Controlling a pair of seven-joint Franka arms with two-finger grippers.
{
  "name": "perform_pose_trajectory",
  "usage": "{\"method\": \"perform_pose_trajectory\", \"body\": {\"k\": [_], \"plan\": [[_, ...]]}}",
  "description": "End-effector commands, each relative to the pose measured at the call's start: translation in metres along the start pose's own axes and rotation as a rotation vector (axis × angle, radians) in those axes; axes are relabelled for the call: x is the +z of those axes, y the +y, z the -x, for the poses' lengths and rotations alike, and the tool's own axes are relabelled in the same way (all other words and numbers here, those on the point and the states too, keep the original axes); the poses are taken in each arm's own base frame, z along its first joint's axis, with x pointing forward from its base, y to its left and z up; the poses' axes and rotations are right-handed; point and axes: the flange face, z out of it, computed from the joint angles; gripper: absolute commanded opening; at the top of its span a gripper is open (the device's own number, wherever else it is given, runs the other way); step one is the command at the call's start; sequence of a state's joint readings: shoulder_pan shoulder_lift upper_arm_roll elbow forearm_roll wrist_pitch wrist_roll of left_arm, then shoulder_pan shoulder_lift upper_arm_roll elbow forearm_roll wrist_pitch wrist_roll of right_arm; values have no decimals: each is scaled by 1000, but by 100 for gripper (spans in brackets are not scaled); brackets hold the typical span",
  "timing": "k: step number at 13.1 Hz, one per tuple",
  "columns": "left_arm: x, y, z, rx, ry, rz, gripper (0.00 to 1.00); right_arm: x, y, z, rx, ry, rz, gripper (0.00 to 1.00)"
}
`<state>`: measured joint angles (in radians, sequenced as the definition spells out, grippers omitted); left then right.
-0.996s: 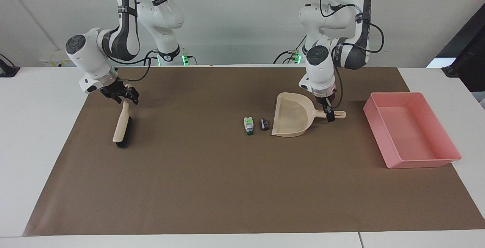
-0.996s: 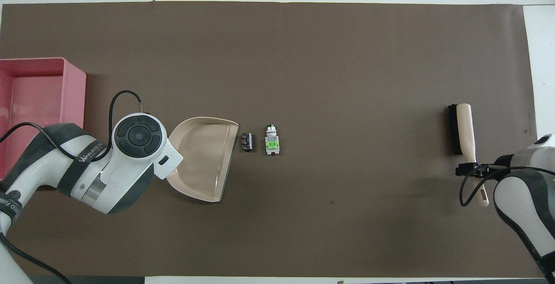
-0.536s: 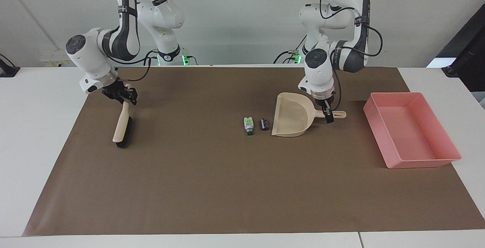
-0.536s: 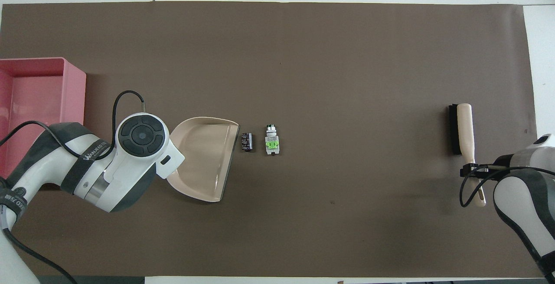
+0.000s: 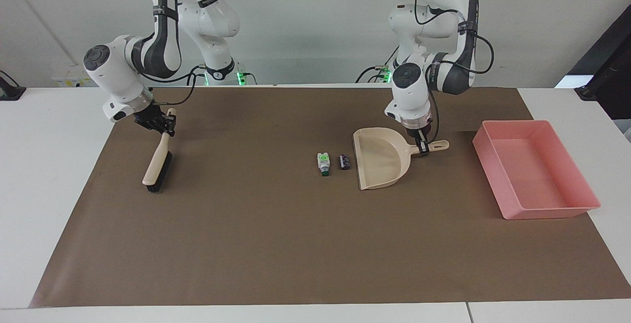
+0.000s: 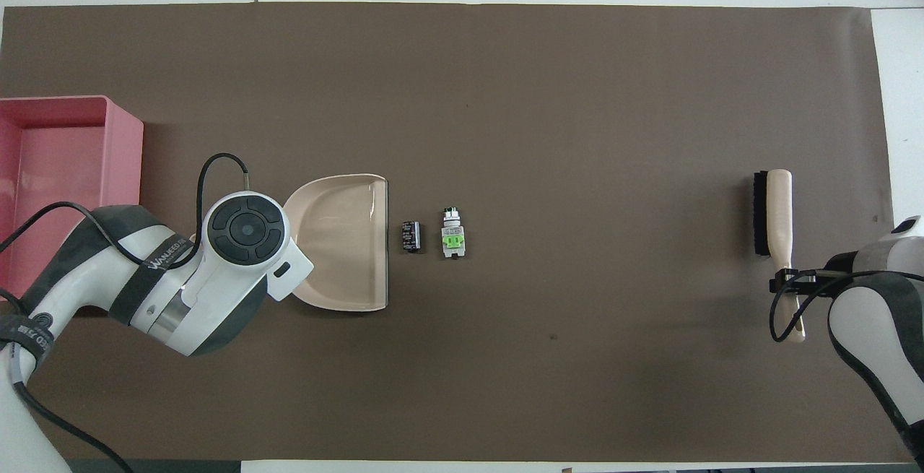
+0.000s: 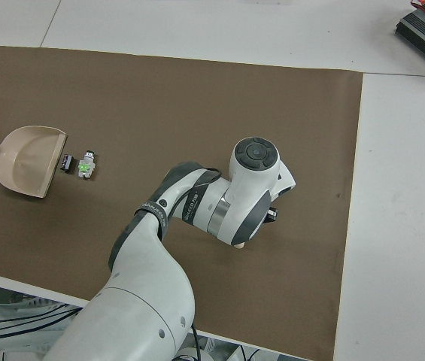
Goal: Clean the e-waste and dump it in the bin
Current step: 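Lift the brush with the right gripper and carry it toward the dustpan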
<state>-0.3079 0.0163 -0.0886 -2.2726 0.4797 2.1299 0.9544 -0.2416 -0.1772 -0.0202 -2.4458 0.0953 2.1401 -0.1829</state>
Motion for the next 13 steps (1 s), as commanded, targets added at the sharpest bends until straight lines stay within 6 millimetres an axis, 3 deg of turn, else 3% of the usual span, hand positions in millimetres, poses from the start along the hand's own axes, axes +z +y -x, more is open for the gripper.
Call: {"method": "perform_pose_trajectory", "body": {"k": [1, 3, 6, 11, 13], "plan": [[-24, -9, 17, -27, -60, 19, 0, -35, -55, -7, 18, -8, -9, 0], [-32, -13, 24, -7, -94, 45, 0, -45, -107, 3, -61, -12, 4, 0], [-36, -10, 14, 74, -120, 10, 0, -37, -193, 25, -168, -46, 35, 0], [-26, -14, 4, 69, -101, -2, 0, 6, -328, 64, -242, -83, 111, 0], [-24, -12, 3, 50, -103, 2, 0, 15, -362, 73, -262, -73, 143, 0]]}}
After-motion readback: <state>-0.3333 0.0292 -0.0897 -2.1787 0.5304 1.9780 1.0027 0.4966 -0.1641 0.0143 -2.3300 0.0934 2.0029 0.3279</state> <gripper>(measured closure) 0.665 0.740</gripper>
